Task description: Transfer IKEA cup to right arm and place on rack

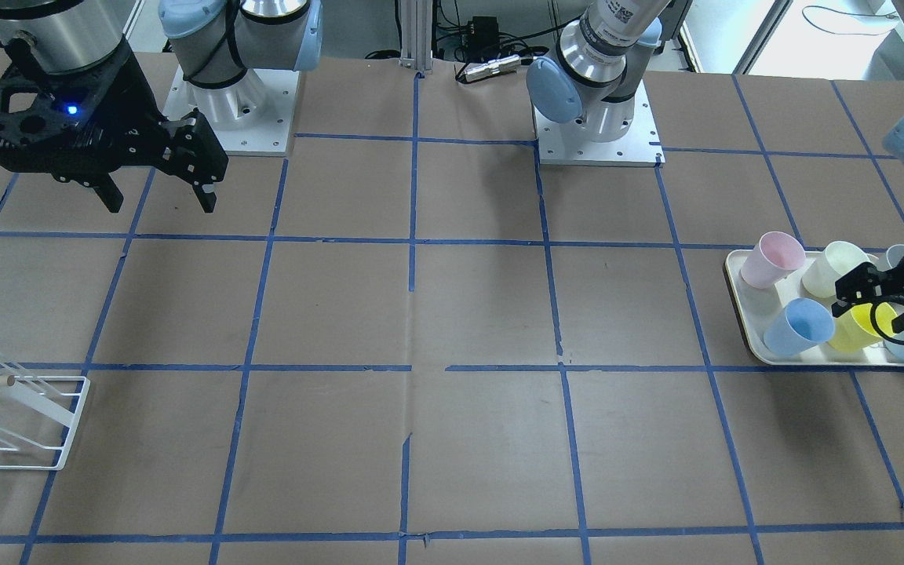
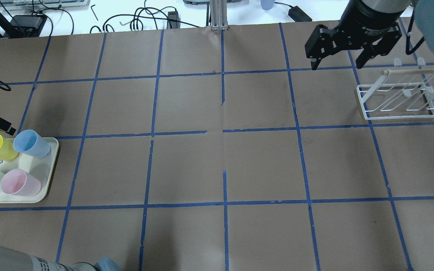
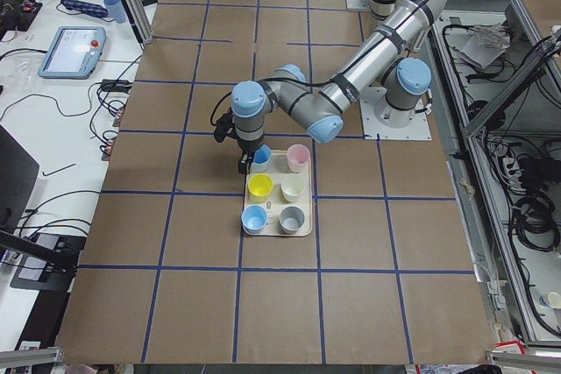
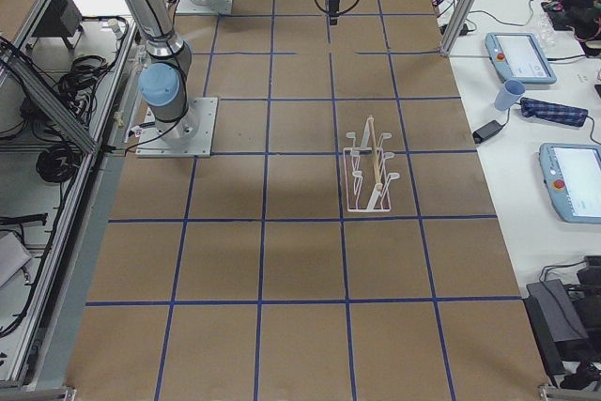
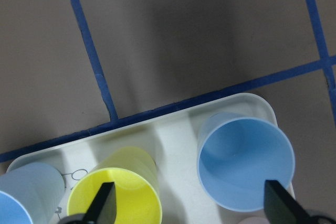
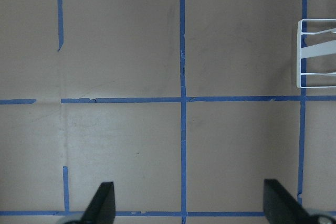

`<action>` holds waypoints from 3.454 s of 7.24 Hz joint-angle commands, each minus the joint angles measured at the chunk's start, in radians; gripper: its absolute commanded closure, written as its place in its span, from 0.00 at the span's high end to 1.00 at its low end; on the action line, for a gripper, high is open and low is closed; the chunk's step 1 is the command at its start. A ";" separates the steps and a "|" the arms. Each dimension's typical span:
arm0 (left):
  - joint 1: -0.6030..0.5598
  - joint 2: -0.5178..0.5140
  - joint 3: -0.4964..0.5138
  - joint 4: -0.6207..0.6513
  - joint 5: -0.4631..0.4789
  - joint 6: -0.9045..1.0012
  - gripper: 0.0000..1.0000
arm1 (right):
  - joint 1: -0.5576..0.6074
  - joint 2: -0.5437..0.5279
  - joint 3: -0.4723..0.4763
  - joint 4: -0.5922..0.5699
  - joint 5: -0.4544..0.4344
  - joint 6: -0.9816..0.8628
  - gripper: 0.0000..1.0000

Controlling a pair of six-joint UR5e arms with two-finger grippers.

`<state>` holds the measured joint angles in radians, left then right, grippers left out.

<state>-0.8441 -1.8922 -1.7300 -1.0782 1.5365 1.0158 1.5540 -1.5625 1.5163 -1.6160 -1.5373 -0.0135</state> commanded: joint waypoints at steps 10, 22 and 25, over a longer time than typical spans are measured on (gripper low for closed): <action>0.002 -0.082 -0.033 0.040 -0.027 0.009 0.81 | 0.000 0.004 -0.001 -0.002 0.000 0.006 1.00; -0.013 0.042 -0.026 -0.102 -0.081 -0.002 0.00 | 0.000 0.004 0.001 -0.005 0.000 -0.002 1.00; -0.134 0.154 -0.028 -0.268 -0.299 -0.168 0.00 | 0.000 0.004 0.001 -0.005 0.002 -0.002 1.00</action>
<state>-0.9149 -1.7829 -1.7567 -1.2838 1.3247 0.9303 1.5539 -1.5585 1.5171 -1.6214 -1.5367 -0.0152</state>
